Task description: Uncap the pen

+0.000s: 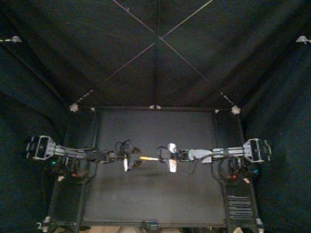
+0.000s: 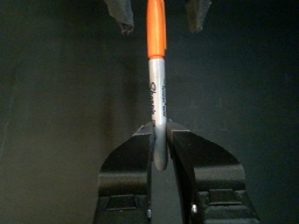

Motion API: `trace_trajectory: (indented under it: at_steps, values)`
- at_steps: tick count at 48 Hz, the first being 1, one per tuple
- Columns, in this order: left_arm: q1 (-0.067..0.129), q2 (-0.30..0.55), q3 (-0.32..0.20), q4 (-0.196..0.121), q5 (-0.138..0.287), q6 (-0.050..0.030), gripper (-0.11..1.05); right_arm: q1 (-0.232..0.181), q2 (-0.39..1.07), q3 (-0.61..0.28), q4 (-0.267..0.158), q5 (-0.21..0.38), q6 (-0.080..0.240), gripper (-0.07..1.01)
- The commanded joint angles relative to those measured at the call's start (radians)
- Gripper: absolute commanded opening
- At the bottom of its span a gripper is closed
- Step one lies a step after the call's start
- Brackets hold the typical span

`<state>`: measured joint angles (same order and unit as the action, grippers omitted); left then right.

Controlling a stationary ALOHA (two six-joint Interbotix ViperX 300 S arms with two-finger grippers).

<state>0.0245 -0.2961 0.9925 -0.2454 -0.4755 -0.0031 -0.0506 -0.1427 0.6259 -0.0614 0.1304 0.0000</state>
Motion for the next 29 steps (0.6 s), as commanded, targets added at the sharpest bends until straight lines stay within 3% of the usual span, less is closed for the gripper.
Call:
trace_trajectory:
  at_steps: [1, 8, 17, 29]
  values:
    - [0.003, -0.003, -0.025, 0.0, -0.011, 0.0, 0.85, 0.003, -0.035, -0.025, 0.0, -0.009, 0.0, 0.48]
    - [0.002, -0.003, -0.021, 0.0, -0.009, 0.0, 0.64, 0.003, -0.037, -0.026, 0.0, -0.009, 0.0, 0.48]
    - [-0.003, -0.003, -0.02, 0.0, -0.009, 0.0, 0.47, 0.003, -0.044, -0.029, 0.0, -0.011, -0.002, 0.48]
    - [-0.002, -0.017, -0.005, 0.0, -0.009, -0.0015, 0.46, -0.003, -0.067, -0.005, 0.0, -0.011, 0.003, 0.48]
